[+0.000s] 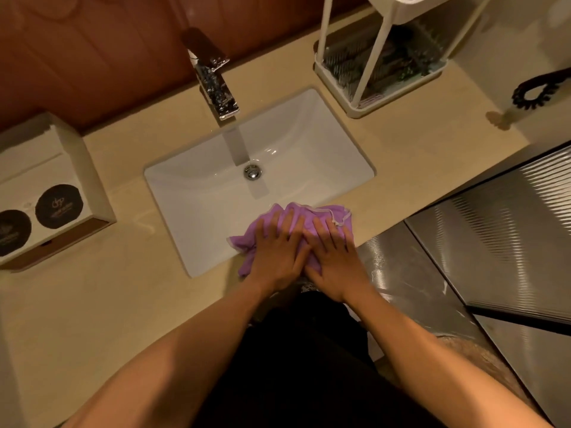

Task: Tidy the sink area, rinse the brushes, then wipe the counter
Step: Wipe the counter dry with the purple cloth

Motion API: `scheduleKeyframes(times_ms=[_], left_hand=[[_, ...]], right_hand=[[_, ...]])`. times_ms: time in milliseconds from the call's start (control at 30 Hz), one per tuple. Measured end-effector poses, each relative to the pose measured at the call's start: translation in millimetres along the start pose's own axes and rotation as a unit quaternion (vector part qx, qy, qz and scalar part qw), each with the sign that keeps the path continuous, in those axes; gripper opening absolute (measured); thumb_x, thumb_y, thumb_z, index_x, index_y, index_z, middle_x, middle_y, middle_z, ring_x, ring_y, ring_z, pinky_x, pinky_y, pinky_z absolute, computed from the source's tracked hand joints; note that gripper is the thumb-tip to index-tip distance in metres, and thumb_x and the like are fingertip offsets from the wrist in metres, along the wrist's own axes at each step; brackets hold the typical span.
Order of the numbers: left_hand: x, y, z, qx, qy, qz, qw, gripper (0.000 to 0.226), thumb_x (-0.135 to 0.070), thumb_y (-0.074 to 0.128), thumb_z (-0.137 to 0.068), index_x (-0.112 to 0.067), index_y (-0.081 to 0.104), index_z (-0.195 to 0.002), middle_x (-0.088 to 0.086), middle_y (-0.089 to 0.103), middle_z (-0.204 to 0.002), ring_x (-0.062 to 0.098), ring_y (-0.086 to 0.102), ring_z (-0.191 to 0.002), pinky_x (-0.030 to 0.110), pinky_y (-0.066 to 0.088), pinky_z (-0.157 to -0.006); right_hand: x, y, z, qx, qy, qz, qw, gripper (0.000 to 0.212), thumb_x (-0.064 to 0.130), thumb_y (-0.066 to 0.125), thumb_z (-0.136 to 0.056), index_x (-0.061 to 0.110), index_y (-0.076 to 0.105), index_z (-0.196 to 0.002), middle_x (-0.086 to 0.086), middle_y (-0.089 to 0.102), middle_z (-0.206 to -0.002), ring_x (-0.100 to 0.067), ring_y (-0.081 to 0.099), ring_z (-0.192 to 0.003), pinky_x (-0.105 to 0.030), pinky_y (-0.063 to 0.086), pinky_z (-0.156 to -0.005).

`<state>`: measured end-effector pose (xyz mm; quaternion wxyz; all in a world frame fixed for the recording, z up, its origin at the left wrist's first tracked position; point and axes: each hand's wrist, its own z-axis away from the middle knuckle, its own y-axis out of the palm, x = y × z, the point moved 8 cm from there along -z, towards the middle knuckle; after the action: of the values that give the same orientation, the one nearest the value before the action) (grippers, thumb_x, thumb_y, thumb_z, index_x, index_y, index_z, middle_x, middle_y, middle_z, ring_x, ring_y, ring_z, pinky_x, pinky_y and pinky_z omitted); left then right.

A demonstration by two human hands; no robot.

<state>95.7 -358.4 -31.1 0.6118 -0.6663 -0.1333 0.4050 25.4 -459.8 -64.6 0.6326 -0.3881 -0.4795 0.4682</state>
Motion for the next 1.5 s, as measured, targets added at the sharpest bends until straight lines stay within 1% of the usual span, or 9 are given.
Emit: scheduleKeyframes(times_ms=[233, 433, 667, 867, 1033, 1267, 1333, 1433, 1500], left_hand=[[-32.0, 35.4, -55.0, 0.072, -0.033, -0.015, 0.997, 0.063, -0.046, 0.023, -0.107, -0.027, 0.001, -0.162, 0.0, -0.011, -0.168, 0.021, -0.019, -0.154, 0.049, -0.012, -0.123], [-55.8, 40.2, -89.9, 0.082, -0.026, -0.038, 0.996, 0.065, -0.051, 0.009, -0.102, -0.028, 0.002, -0.162, -0.001, -0.007, -0.169, 0.023, -0.013, -0.155, 0.055, -0.006, -0.122], [-70.0, 48.4, -113.6, 0.119, 0.011, -0.02, 0.993, 0.064, -0.048, 0.019, -0.106, -0.025, -0.003, -0.162, 0.003, -0.014, -0.168, 0.026, -0.02, -0.153, 0.057, -0.01, -0.121], [-103.7, 53.3, -146.5, 0.104, 0.065, -0.018, 0.992, 0.066, -0.047, 0.023, -0.105, -0.022, 0.002, -0.162, 0.008, -0.013, -0.168, 0.032, -0.017, -0.154, 0.06, -0.007, -0.12], [-121.3, 64.4, -171.7, 0.099, 0.029, -0.02, 0.994, 0.067, -0.049, 0.022, -0.105, -0.022, -0.001, -0.162, 0.005, -0.013, -0.168, 0.028, -0.018, -0.154, 0.058, -0.003, -0.122], [-154.6, 71.8, -224.8, 0.054, -0.055, -0.057, 0.995, 0.06, -0.044, 0.03, -0.107, -0.017, 0.021, -0.161, 0.008, 0.016, -0.168, 0.034, 0.013, -0.154, 0.062, 0.012, -0.117], [-153.9, 72.8, -241.3, 0.047, -0.083, -0.048, 0.994, 0.061, -0.045, 0.026, -0.107, -0.018, 0.019, -0.161, 0.01, 0.013, -0.168, 0.036, 0.01, -0.154, 0.064, 0.007, -0.119], [-161.4, 66.9, -266.7, 0.043, -0.103, -0.043, 0.993, 0.064, -0.047, 0.018, -0.106, -0.019, 0.007, -0.162, 0.009, -0.003, -0.168, 0.03, -0.013, -0.154, 0.053, -0.016, -0.12], [-161.7, 65.3, -282.0, 0.037, -0.112, -0.055, 0.991, 0.063, -0.046, 0.015, -0.106, -0.018, 0.005, -0.162, 0.008, -0.007, -0.168, 0.026, -0.02, -0.151, 0.051, -0.018, -0.12]], right_hand=[[-68.0, -14.9, -11.6, 0.005, -0.009, 0.008, 1.0, 0.082, 0.064, 0.03, -0.094, 0.025, 0.006, -0.162, -0.003, -0.001, -0.17, -0.029, -0.007, -0.156, -0.062, 0.002, -0.122], [-102.5, -29.7, -17.9, 0.002, 0.001, -0.011, 1.0, 0.082, 0.064, 0.028, -0.095, 0.025, 0.001, -0.161, -0.004, -0.006, -0.17, -0.027, -0.012, -0.155, -0.062, -0.001, -0.123], [-131.4, -36.9, -19.1, 0.024, 0.036, 0.003, 0.999, 0.081, 0.065, 0.023, -0.093, 0.027, 0.0, -0.161, -0.001, -0.005, -0.169, -0.029, -0.01, -0.155, -0.061, -0.003, -0.122], [-176.6, -40.8, -15.3, 0.025, 0.097, 0.016, 0.995, 0.08, 0.065, 0.018, -0.093, 0.038, -0.026, -0.153, 0.001, -0.01, -0.168, -0.027, -0.013, -0.155, -0.053, -0.008, -0.122], [-212.4, -58.2, -26.7, 0.036, 0.074, 0.024, 0.996, 0.075, 0.065, 0.009, -0.091, 0.035, -0.016, -0.155, 0.005, -0.016, -0.166, -0.024, -0.019, -0.153, -0.055, -0.014, -0.121], [-277.0, -86.1, -67.2, 0.047, -0.006, 0.06, 0.997, 0.072, 0.062, 0.013, -0.095, 0.034, -0.012, -0.156, 0.009, -0.017, -0.164, -0.021, -0.018, -0.153, -0.058, -0.014, -0.12], [-287.5, -94.8, -81.7, 0.044, -0.033, 0.064, 0.996, 0.07, 0.06, 0.016, -0.095, 0.034, -0.011, -0.155, 0.009, -0.017, -0.162, -0.021, -0.019, -0.152, -0.053, -0.023, -0.118], [-307.9, -102.4, -103.2, 0.052, -0.046, 0.068, 0.995, 0.069, 0.059, 0.019, -0.095, 0.033, -0.003, -0.155, 0.003, -0.008, -0.165, -0.027, -0.016, -0.152, -0.048, -0.029, -0.115], [-319.8, -103.8, -118.4, 0.077, -0.042, 0.083, 0.993, 0.074, 0.065, 0.006, -0.091, 0.033, -0.01, -0.155, 0.001, -0.017, -0.164, -0.025, -0.031, -0.146, -0.05, -0.031, -0.113]])
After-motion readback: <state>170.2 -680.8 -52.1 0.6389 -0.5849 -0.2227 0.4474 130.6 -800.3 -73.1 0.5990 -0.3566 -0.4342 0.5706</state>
